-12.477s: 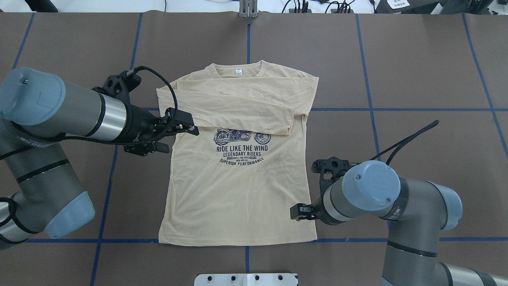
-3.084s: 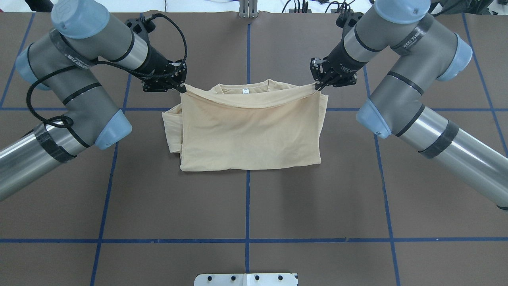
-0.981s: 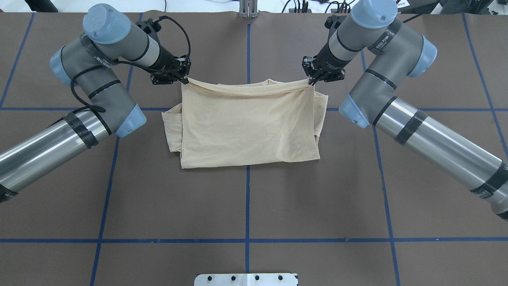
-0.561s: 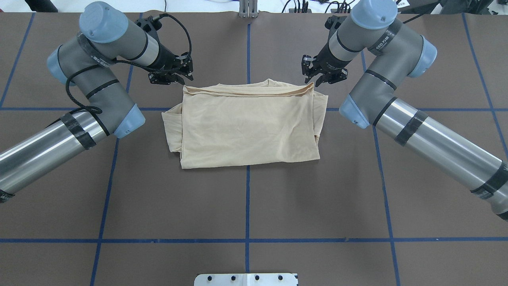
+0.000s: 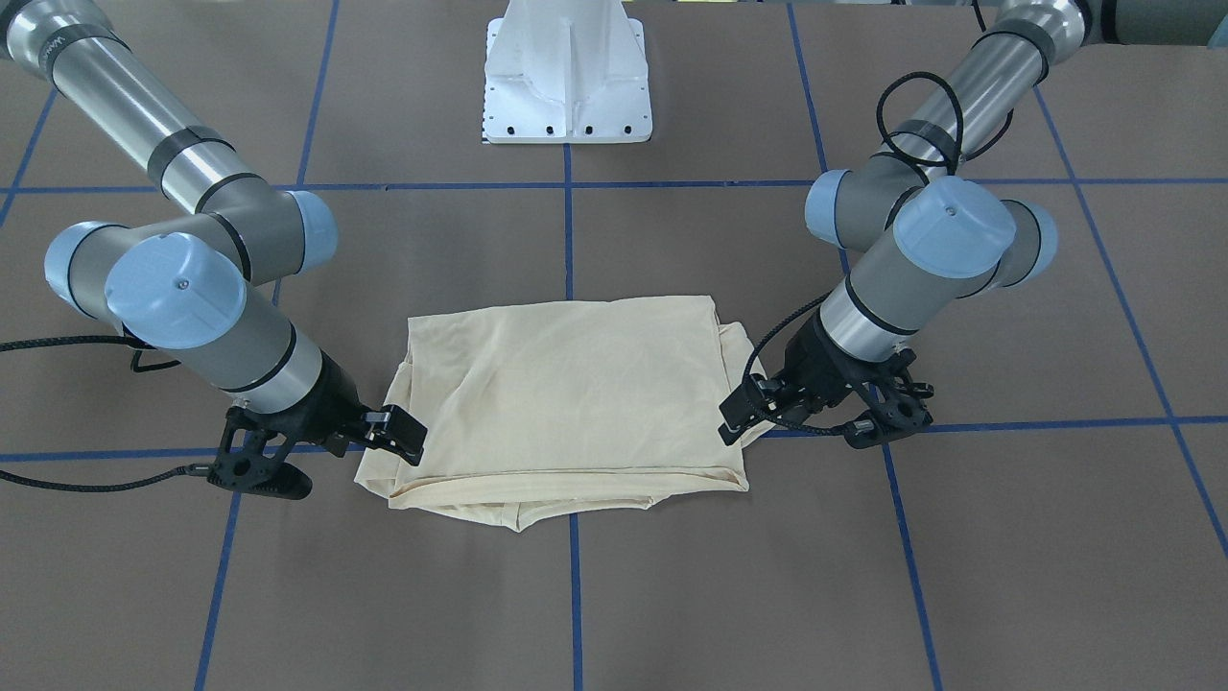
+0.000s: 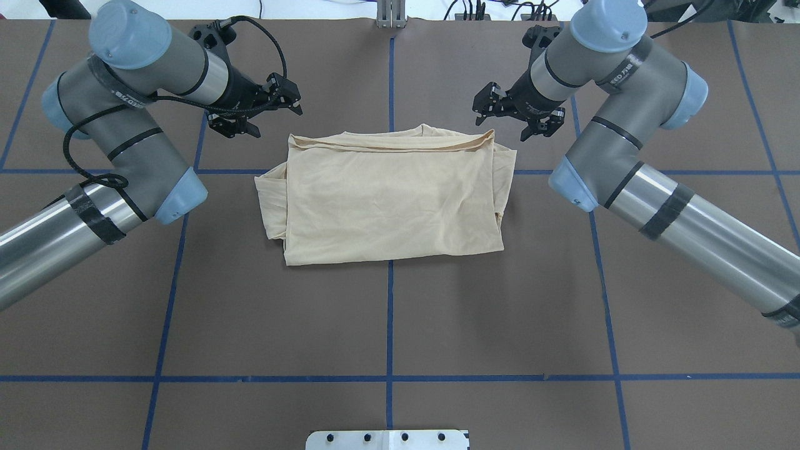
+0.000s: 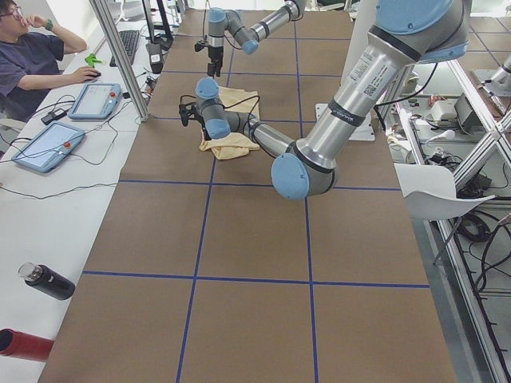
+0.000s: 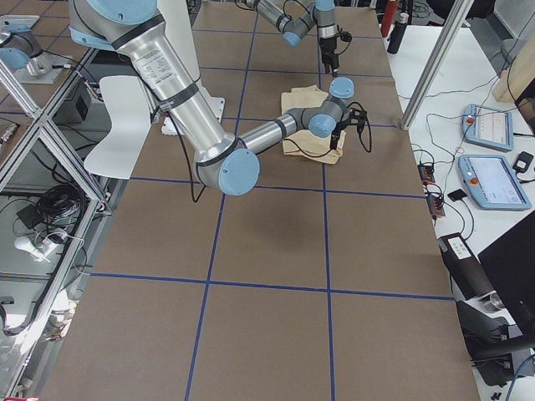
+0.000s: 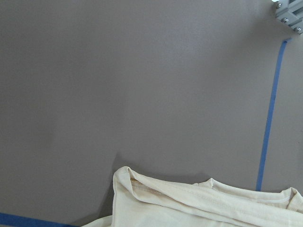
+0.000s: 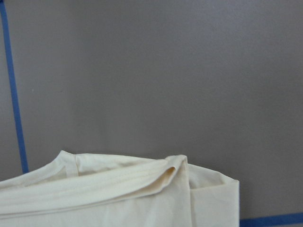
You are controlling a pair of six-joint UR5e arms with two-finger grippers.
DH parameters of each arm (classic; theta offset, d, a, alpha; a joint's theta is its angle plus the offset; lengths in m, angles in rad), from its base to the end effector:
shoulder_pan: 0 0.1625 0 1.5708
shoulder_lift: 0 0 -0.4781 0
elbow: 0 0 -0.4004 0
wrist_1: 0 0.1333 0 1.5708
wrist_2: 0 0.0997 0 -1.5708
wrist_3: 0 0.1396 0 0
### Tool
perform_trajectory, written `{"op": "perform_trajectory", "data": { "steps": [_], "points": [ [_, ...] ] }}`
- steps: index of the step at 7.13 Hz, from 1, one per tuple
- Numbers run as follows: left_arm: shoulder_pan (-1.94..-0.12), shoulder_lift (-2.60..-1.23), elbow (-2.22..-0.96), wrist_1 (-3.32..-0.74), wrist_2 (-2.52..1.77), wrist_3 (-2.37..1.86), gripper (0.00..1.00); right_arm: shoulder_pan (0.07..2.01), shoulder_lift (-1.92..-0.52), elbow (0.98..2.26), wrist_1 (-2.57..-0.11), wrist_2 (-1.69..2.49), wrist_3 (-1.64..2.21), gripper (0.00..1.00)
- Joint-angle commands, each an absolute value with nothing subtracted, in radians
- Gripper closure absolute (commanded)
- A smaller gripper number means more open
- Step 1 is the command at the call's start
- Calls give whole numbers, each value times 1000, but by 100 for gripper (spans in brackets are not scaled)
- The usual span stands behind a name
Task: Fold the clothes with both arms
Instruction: 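Open both grippers, raise the left and move the right beside the shirt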
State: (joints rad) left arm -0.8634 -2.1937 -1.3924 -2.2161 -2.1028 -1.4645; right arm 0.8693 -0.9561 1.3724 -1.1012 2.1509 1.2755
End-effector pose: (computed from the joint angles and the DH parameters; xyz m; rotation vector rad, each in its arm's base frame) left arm 0.4680 -0.6435 0.3459 0.0729 1.1665 -0.3801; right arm -0.4700 -0.6443 0.3878 0.0211 -1.0164 0.2671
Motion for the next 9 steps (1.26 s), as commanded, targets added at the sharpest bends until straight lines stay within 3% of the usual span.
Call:
{"op": "perform_trajectory", "data": {
  "steps": [1,3,7,8,9],
  "points": [
    [-865,-2177,-1495,-2137,-2100,-1465,0,826,-1125,1550,-1106,2140,1295,0],
    [-867,-2128,-1583,-2126,-2099,-1466,0,746,-1175,1617,-1103,2117,1440,0],
    [-865,-2120,-1597,-2126,-2094,-1466,0,600,-1170,1614,-1111,2005,1460,2],
    [-865,-2120,-1597,-2126,-2094,-1466,0,598,-1173,1615,-1114,2009,1460,8],
    [-865,-2118,-1597,-2126,-2094,-1466,0,598,-1173,1614,-1115,2011,1460,27]
  ]
}}
